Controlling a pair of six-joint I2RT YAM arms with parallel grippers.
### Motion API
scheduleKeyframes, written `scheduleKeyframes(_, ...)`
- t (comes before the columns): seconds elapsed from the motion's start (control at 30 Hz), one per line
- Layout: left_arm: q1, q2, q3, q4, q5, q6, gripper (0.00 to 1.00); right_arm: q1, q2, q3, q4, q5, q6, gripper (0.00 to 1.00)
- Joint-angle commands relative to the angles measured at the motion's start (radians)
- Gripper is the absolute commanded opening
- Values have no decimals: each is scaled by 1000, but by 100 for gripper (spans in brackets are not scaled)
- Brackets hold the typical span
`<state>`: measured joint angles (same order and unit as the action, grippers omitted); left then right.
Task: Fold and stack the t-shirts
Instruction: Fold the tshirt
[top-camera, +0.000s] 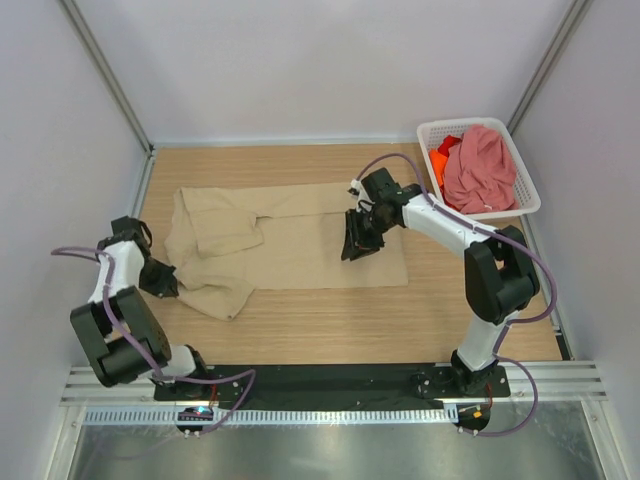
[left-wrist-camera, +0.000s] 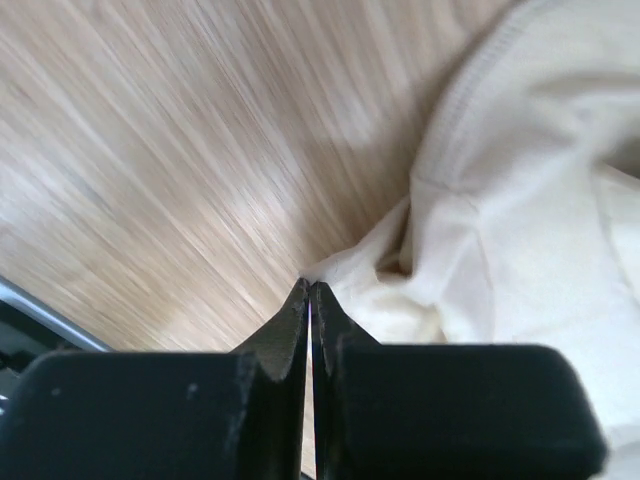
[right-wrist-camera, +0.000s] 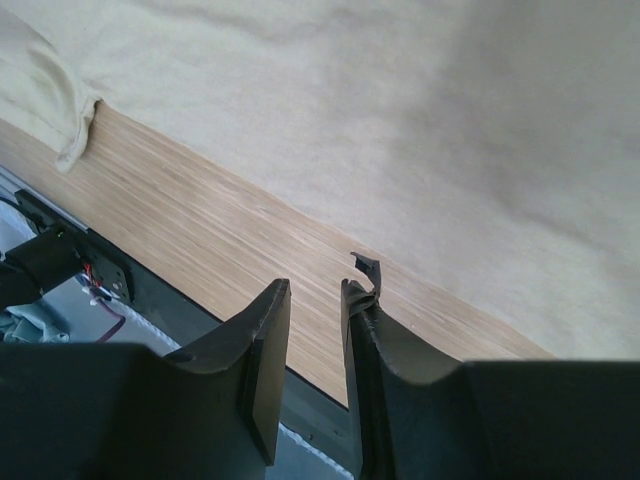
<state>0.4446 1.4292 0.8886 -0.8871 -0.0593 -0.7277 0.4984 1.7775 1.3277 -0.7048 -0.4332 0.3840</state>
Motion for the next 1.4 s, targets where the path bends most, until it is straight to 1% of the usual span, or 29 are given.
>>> scheduleKeyframes(0.0,-26,-124,4,-73,-28,-87,0,-14,-49,7,-28,14,-37,34)
scheduleKeyframes(0.17,-40,-138,-69,-78,85,-150,0,-17,-40,10,-19,-15,-30,34)
scheduleKeyframes(0.23,-76,-151,-109,-84,101,-165,0,-17,-38,7,-12,-29,-24,34)
scheduleKeyframes(0.37,-139,-223,-151,-116,76,-216,0,-17,-35,-4,5,-39,-20,34)
scheduleKeyframes(0.4,-145,-240,-157,-153,67,-234,0,-15,-32,-4,10,-48,-19,34)
scheduleKeyframes(0.47,-152,-294,-180,-164,67,-236,0,-15,-32,-12,17,-56,-14,34)
scheduleKeyframes(0.5,-152,-303,-185,-183,31,-234,0,-15,-35,-15,19,-61,-13,34)
scheduleKeyframes(0.57,-152,-300,-186,-194,12,-228,1,-18,-36,-21,24,-65,-13,34)
scheduleKeyframes(0.6,-152,-296,-185,-185,21,-226,5,-17,-36,-24,27,-70,-11,34)
scheduleKeyframes(0.63,-152,-291,-180,-182,22,-225,19,-15,-36,-24,27,-73,-10,34)
scheduleKeyframes(0.67,-152,-273,-162,-182,18,-223,23,-15,-36,-25,28,-76,-10,34)
scheduleKeyframes(0.7,-153,-265,-149,-182,4,-223,31,-15,-36,-25,30,-81,-8,34)
scheduleKeyframes(0.77,-152,-251,-128,-185,-13,-216,38,-15,-43,-30,28,-90,-8,34)
scheduleKeyframes(0.8,-152,-236,-110,-187,-31,-213,44,-15,-46,-31,31,-91,-8,34)
scheduleKeyframes(0.83,-152,-228,-103,-184,-36,-210,45,-17,-47,-36,31,-91,-7,34)
scheduleKeyframes(1.1,-152,-181,-108,-130,-45,-214,44,-15,-64,-61,44,-98,-8,34)
scheduleKeyframes(1.23,-152,-151,-94,-136,-65,-217,40,-15,-70,-71,45,-104,-7,34)
scheduleKeyframes(1.37,-147,-200,-68,-177,-201,-245,38,-15,-75,-71,48,-108,-7,34)
